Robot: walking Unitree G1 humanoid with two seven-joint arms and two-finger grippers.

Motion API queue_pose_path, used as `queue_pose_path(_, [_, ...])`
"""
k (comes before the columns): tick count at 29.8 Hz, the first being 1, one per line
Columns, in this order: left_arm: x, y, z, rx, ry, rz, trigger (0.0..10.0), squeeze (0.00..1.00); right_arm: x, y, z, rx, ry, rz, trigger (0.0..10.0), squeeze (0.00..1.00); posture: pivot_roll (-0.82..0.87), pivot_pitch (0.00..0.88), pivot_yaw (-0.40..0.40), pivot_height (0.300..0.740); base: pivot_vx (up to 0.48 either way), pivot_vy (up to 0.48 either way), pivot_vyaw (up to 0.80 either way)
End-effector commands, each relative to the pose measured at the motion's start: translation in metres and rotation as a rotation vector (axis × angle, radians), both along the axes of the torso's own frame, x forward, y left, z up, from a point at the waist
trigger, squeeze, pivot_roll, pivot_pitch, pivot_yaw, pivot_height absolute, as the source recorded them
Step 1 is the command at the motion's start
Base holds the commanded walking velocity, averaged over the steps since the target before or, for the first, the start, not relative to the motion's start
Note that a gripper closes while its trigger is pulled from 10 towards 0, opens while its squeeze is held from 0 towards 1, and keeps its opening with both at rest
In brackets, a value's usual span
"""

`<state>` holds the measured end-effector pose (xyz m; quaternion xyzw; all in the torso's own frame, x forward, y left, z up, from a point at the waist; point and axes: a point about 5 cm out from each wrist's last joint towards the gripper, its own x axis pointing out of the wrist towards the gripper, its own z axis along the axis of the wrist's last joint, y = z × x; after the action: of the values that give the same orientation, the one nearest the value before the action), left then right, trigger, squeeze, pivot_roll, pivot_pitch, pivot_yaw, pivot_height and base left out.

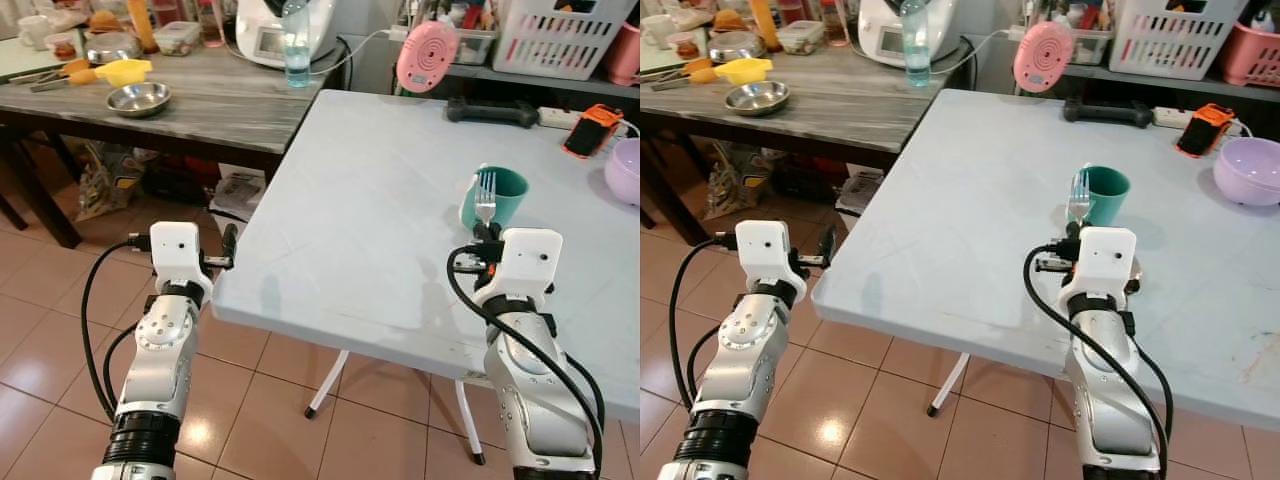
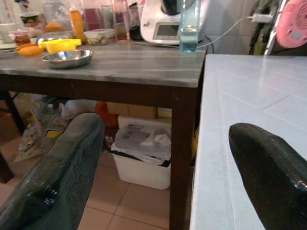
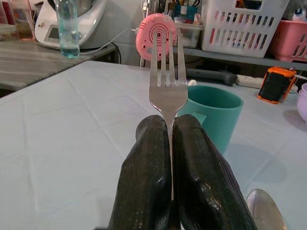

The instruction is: Setting the table

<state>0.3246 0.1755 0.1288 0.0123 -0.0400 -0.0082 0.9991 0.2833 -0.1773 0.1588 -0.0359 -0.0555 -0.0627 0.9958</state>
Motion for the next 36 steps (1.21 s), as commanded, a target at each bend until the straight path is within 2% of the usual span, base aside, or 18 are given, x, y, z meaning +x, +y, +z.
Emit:
queue_pose_path(1, [0.0014, 0.0023, -0.0005, -0.008, 0.012, 0.004, 10.0, 0.00, 0.0008, 0.0008, 0.0013, 0.002, -0.008, 0.000, 10.0, 0.00, -0.09, 0.028, 0.018, 0.740, 0.000, 0.337, 0.00])
queue_pose_path(36, [0.0083, -0.0060, -0.0027, -0.001, 0.025, -0.037, 10.0, 0.00, -0.0003, 0.0007, 0.0018, -0.004, -0.017, -0.015, 10.0, 0.00, -0.11, 0.023, 0.026, 0.740, 0.000, 0.381, 0.00])
